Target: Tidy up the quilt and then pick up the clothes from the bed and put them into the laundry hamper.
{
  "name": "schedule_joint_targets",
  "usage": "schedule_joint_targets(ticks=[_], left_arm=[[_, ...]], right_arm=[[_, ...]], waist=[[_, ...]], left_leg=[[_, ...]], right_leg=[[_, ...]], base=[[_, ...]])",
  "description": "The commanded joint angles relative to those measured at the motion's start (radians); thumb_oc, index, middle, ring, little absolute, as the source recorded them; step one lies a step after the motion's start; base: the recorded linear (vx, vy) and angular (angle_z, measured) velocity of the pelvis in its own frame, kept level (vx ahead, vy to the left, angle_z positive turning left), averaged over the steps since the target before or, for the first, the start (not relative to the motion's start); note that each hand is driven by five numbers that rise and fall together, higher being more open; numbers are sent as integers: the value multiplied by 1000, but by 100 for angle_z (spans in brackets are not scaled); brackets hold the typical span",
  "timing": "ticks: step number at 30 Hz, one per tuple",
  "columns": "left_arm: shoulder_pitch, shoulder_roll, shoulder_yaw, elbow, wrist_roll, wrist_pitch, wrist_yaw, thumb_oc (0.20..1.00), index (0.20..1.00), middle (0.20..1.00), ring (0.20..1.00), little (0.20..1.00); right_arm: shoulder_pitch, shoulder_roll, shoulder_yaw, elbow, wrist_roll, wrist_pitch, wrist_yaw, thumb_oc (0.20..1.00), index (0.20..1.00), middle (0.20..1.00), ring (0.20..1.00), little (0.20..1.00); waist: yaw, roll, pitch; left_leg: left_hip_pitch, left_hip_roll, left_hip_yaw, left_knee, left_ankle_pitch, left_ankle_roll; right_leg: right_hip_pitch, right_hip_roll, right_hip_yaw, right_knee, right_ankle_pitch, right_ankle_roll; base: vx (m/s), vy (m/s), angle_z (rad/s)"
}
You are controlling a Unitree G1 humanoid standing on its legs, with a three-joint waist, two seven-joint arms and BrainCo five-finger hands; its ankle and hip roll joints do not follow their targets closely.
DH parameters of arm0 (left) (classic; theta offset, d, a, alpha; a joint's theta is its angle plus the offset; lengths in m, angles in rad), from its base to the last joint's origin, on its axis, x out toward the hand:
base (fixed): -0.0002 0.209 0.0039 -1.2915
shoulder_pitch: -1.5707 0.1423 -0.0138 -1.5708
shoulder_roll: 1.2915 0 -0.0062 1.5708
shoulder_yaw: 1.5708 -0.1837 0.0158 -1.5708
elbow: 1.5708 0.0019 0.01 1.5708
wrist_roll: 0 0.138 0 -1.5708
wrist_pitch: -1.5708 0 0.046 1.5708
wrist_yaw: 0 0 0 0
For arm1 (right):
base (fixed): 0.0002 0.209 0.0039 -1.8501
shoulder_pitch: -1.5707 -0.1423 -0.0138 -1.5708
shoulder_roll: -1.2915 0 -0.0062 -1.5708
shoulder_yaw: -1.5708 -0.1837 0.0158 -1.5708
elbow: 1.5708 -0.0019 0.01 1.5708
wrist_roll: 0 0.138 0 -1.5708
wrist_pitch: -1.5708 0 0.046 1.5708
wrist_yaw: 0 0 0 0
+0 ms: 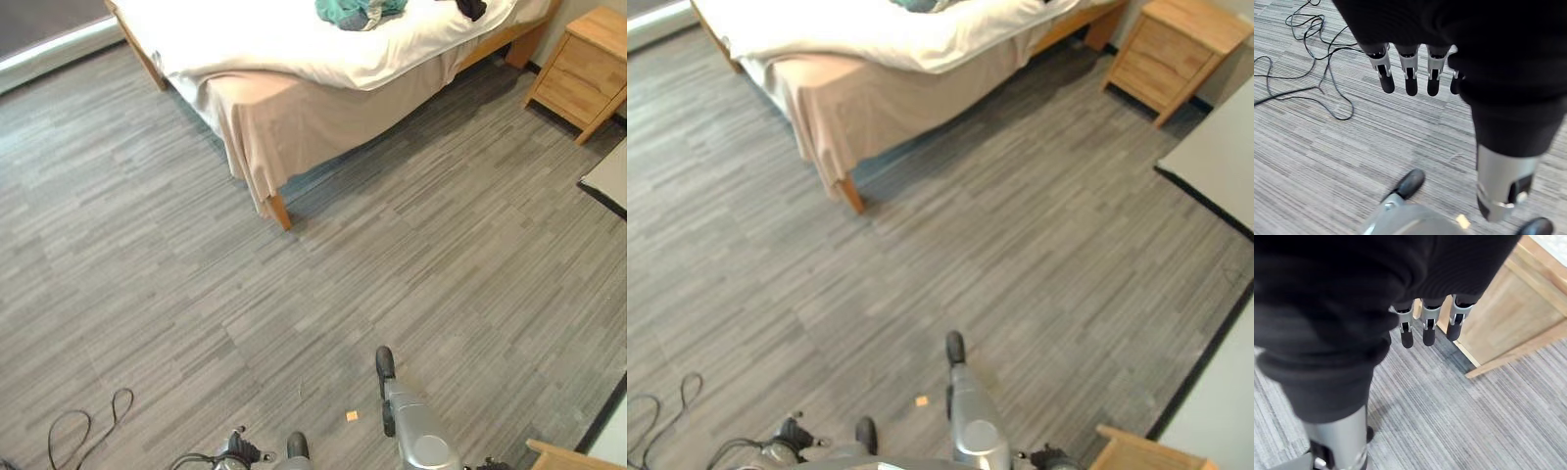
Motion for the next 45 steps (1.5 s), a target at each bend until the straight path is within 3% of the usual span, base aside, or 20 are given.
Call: schedule_joint_targets(ticks=[1, 3, 4, 5, 8, 9, 11, 13, 16, 18, 19, 20, 21, 24, 27, 31, 34, 38, 43, 45], left_arm=[[-11, 38, -4, -1, 26, 10, 17, 1000, 1000, 1000, 1000, 1000], [-22, 56, -1, -18, 19, 20, 35, 1000, 1000, 1000, 1000, 1000], [-44, 65, 5, -25, 2, 25, 59, 1000, 1000, 1000, 1000, 1000], [-46, 64, 8, -29, -5, 26, 65, 1000, 1000, 1000, 1000, 1000], [-42, 53, 16, -29, -16, 22, 80, 1000, 1000, 1000, 1000, 1000], [-26, 37, 18, -31, -21, 19, 88, 1000, 1000, 1000, 1000, 1000], [-9, 23, 24, -27, -20, 16, 85, 1000, 1000, 1000, 1000, 1000], [30, 15, 32, -6, -4, 23, 72, 1000, 1000, 1000, 1000, 1000], [46, 17, 37, 0, 1, 26, 66, 1000, 1000, 1000, 1000, 1000], [60, 32, 45, 11, 22, 35, 54, 1000, 1000, 1000, 1000, 1000], [60, 33, 45, 11, 22, 35, 54, 1000, 1000, 1000, 1000, 1000], [47, 50, 47, 11, 24, 40, 51, 1000, 1000, 1000, 1000, 1000], [43, 53, 48, 8, 21, 41, 50, 1000, 1000, 1000, 1000, 1000], [15, 71, 28, 4, 41, 35, 47, 1000, 1000, 1000, 1000, 1000], [-5, 83, 8, 10, 63, 30, 42, 1000, 1000, 1000, 1000, 1000], [-4, 75, 1, 2, 63, 30, 47, 1000, 1000, 1000, 1000, 1000], [-15, 67, 11, -12, 3, 19, 68, 1000, 1000, 1000, 1000, 1000], [7, 82, 113, -45, -153, -27, 121, 1000, 1000, 1000, 1000, 1000], [33, 125, 178, -167, -235, -75, 190, 1000, 1000, 1000, 1000, 1000], [79, 232, 215, -456, -193, -121, 254, 1000, 1000, 1000, 1000, 1000]], right_arm=[[7, -27, 39, 4, -34, 9, -3, 1000, 1000, 1000, 1000, 1000], [-12, -47, 74, -32, -67, 5, -11, 1000, 1000, 1000, 1000, 1000], [-49, -60, 94, -55, -69, 3, -25, 1000, 1000, 1000, 1000, 1000], [-58, -66, 96, -59, -73, 5, -30, 1000, 1000, 1000, 1000, 1000], [-71, -71, 115, -56, -95, 8, -35, 1000, 1000, 1000, 1000, 1000], [-78, -76, 124, -57, -107, 8, -33, 1000, 1000, 1000, 1000, 1000], [-74, -72, 121, -57, -108, 5, -34, 1000, 1000, 1000, 1000, 1000], [-60, -52, 111, -47, -120, 1, -37, 1000, 1000, 1000, 1000, 1000], [-54, -43, 112, -42, -126, 0, -32, 1000, 1000, 1000, 1000, 1000], [-36, -7, 113, -39, -134, -3, -24, 1000, 1000, 1000, 1000, 1000], [-36, -6, 113, -39, -134, -3, -24, 1000, 1000, 1000, 1000, 1000], [-40, 2, 111, -53, -122, -3, -15, 1000, 1000, 1000, 1000, 1000], [-44, 4, 110, -60, -118, -3, -16, 1000, 1000, 1000, 1000, 1000], [-47, 10, 113, -64, -113, -1, -16, 1000, 1000, 1000, 1000, 1000], [-44, -8, 122, -29, -117, 15, -9, 1000, 1000, 1000, 1000, 1000], [-47, -10, 125, -32, -116, 16, -15, 1000, 1000, 1000, 1000, 1000], [-46, -34, 124, -17, -128, 17, -31, 1000, 1000, 1000, 1000, 1000], [-21, -45, 84, 6, -116, 12, -50, 1000, 1000, 1000, 1000, 1000], [13, -30, 61, 0, -106, 1, -70, 1000, 1000, 1000, 1000, 1000], [54, -21, 49, -41, -106, -23, -85, 1000, 1000, 1000, 1000, 1000]], waist=[[12, -29, -12], [38, -53, 19], [74, -93, 43], [87, -102, 46], [114, -108, 39], [138, -96, 23], [158, -82, 5], [176, -78, -21], [181, -89, -30], [190, -118, -43], [191, -119, -43], [163, -121, -22], [155, -110, -12], [121, -86, 6], [91, -97, -6], [89, -97, -8], [87, -105, -6], [96, -76, -36], [87, -58, -53], [84, -46, -60]], left_leg=[[21, -60, 8, 333, 21, -4], [-121, -35, 2, 611, 147, 3], [-222, -32, 57, 716, 103, 29], [-256, -49, 74, 715, 85, 33], [-348, -118, 106, 625, 25, 36], [-380, -153, 143, 431, 10, 48], [-391, -158, 194, 228, 55, 40], [-391, -128, 313, 51, 130, 22], [-359, -148, 313, 28, 129, 38], [-305, -167, 298, 22, 105, 91], [-306, -168, 299, 22, 105, 91], [-230, -169, 275, 4, 69, 113], [-202, -160, 255, -3, 58, 117], [-128, -161, 191, -14, 24, 97], [-73, -175, 116, 15, -42, 83], [-71, -167, 107, 57, -60, 78], [-162, -149, 101, 224, -66, 43], [-148, -45, 144, 50, 54, -7], [-112, -35, 162, -8, 86, -25], [-95, -38, 172, -19, 83, -37]], right_leg=[[-2, -13, 39, -35, -53, -31], [77, -15, 22, -67, -78, -88], [154, -33, 33, -98, -98, -104], [178, -43, 37, -109, -106, -102], [251, -58, 43, -144, -133, -93], [304, -68, 50, -158, -164, -75], [366, -53, 36, -165, -206, -66], [489, -30, 1, -158, -287, -51], [506, -40, 3, -132, -300, -45], [433, -36, 2, 161, -230, 16], [431, -37, 2, 165, -232, 17], [285, -31, 50, 429, -119, 60], [211, -25, 62, 513, -117, 56], [129, -45, 51, 302, -198, -3], [139, -34, 164, -11, -160, -5], [143, -28, 154, 22, -152, -22], [218, -60, 78, -41, -163, -59], [274, -89, 17, -75, -189, -48], [299, -92, 3, -75, -195, -45], [310, -104, 1, -90, -182, -32]], base=[[441, -405, 13], [484, -461, -20], [590, -355, -4], [648, -202, 12], [460, 56, -2], [575, 150, -11], [677, 138, -6], [899, 132, 5], [493, 87, 19], [471, 112, 56], [393, 90, 21], [364, 59, -3], [497, 64, 40], [467, -39, 80], [482, -174, 64], [241, -153, 85], [222, -132, 63], [185, 76, 63], [155, 80, 6], [134, 115, -14]])
